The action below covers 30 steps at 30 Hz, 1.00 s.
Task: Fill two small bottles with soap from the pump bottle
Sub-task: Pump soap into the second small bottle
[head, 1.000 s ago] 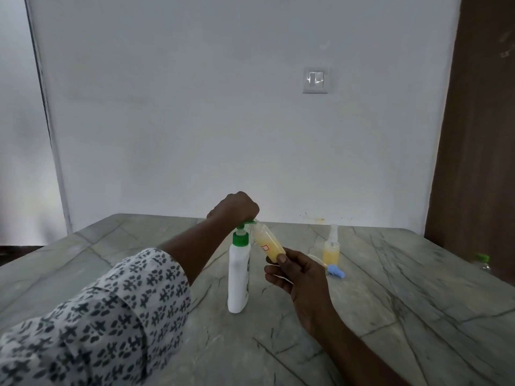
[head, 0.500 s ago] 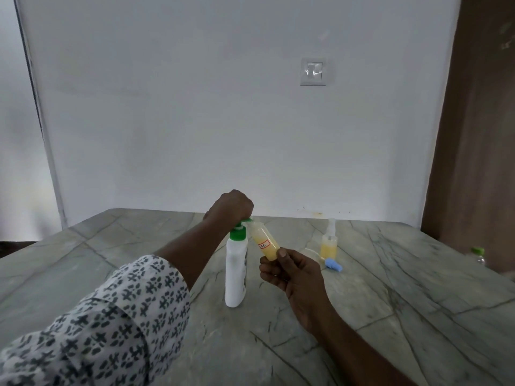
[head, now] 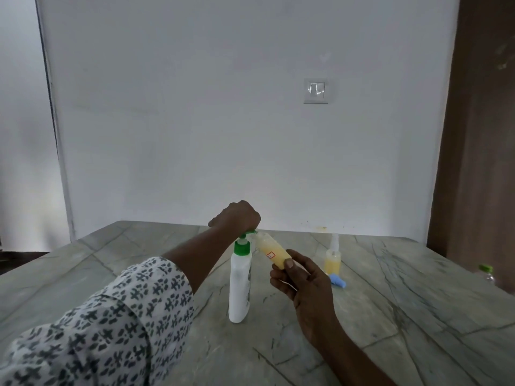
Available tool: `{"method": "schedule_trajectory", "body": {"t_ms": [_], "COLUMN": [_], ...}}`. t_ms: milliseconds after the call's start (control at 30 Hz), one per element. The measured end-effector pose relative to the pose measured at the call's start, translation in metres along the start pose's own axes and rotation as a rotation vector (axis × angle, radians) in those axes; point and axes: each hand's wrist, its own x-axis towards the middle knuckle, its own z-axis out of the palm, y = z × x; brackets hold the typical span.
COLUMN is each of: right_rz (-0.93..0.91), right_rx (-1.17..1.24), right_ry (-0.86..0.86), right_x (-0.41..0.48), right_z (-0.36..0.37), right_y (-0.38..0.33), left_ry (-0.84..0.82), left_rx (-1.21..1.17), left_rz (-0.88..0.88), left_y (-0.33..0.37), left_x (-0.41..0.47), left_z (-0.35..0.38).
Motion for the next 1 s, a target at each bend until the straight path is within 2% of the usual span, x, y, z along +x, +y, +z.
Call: {"method": "schedule_trajectory", "body": {"t_ms": [533,1000], "right_rz": [-0.063,0.017], "right_rx": [0.027,0.087], "right_ry": [0.020,-0.015], "right_x": [-0.002,-0.001], "right_z": [-0.002,0.003], "right_y": [-0.002,0.000], "left_ry": [0.040,-0.034], "left_rx": [-0.032,-0.079], "left_rz": [-0.026,0.003], "left_y": [-0.009,0.001], "left_x": [-0.003,-0.003], "left_z": [0.009,-0.007]}}
